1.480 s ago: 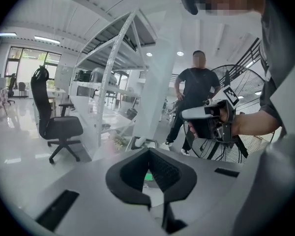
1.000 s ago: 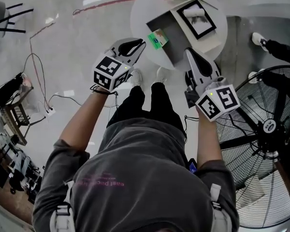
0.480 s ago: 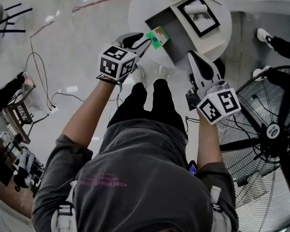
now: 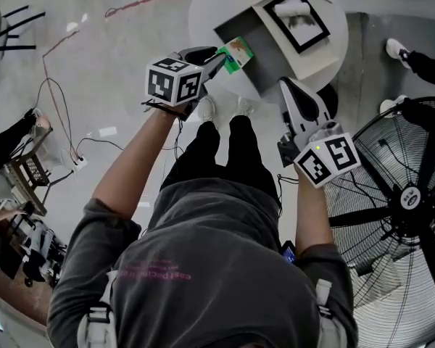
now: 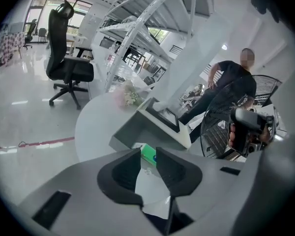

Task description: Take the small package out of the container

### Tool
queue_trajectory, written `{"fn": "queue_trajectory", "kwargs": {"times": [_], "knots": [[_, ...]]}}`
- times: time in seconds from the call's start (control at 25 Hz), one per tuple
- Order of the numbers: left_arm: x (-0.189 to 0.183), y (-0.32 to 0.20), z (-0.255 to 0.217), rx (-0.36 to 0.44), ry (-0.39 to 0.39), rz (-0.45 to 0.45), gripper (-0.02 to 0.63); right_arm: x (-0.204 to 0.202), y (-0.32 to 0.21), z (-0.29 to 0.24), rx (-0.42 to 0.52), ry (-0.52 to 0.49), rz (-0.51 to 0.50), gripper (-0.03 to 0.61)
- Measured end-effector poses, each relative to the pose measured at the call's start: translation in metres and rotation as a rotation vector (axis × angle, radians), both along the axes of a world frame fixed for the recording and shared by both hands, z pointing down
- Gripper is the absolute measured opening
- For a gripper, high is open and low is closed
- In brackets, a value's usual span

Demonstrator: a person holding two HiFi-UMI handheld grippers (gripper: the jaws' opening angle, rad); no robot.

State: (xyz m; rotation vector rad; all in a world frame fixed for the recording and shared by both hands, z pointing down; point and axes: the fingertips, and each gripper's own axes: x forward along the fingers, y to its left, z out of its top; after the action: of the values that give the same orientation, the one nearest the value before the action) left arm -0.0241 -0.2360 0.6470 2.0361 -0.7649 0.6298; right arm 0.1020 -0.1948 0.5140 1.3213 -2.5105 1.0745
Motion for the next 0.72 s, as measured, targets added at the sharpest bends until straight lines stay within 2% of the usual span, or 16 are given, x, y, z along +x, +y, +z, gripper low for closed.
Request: {"fn": "queue_trajectory", "kwargs": {"times": [0.16,0.4,0.72], "knots": [[0.002,0.008,0.003,-0.017,0.001,0.015,0.063,0.0,0.002,0.002,-0.004,-0.001,0.0,0.021],[0.003,0.016,0.007,-0.037,0.005,0.009,0.026,-0.005,0.004,0.003,-0.006,-0.001,-0.002,0.021],[0.007,0.008,-0.025,0.083,0.045,0.035,0.014,-0.004,0.007,-0.002,0.007,0.006,0.004,0.021]]}}
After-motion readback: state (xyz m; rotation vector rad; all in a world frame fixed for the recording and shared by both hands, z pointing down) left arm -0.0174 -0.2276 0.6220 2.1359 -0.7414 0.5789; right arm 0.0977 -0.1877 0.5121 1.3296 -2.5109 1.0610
